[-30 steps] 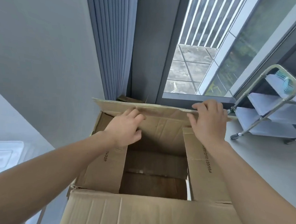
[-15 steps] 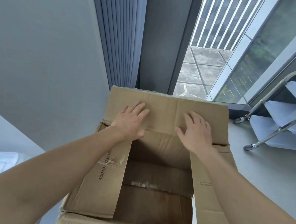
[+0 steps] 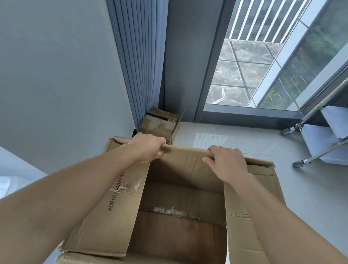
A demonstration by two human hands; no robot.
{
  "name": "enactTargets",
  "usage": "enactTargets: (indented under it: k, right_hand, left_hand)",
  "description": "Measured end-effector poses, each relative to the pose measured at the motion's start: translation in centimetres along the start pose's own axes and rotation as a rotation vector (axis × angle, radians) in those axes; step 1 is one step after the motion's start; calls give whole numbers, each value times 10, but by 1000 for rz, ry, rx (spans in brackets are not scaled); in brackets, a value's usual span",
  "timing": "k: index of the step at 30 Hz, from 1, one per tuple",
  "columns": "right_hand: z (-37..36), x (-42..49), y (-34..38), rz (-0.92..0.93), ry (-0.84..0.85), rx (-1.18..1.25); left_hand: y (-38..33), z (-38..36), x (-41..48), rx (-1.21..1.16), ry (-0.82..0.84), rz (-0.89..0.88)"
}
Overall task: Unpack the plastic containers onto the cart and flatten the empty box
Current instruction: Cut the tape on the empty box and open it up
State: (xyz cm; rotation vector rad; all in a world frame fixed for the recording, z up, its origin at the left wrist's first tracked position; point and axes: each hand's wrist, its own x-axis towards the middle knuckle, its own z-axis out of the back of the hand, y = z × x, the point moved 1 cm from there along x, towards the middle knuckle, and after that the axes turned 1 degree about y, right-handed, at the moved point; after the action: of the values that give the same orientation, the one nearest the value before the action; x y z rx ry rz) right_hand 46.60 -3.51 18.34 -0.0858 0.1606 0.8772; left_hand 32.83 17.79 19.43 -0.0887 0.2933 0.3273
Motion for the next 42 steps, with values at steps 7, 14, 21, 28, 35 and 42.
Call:
enactTargets:
  k: [7, 14, 21, 28, 35, 42]
  right_hand:
    - [-1, -23, 14, -106, -24, 5]
    - [-2, -65, 66, -108, -95, 64]
    - [-1, -81, 122, -45, -38, 110]
    - [-2, -101, 142, -61, 107, 346]
    - [21, -105, 188, 54, 173, 674]
    - [39, -106, 247, 291, 258, 741]
  left_hand:
    - [-9, -11, -15, 68, -62, 91]
    - [-15, -38, -82, 77, -31, 205]
    - [-18, -49, -132, 97, 108, 304]
    - [-34, -1, -151, -154, 87, 261]
    - [29, 68, -192, -607, -178, 266]
    - [92, 52, -240, -648, -228, 393]
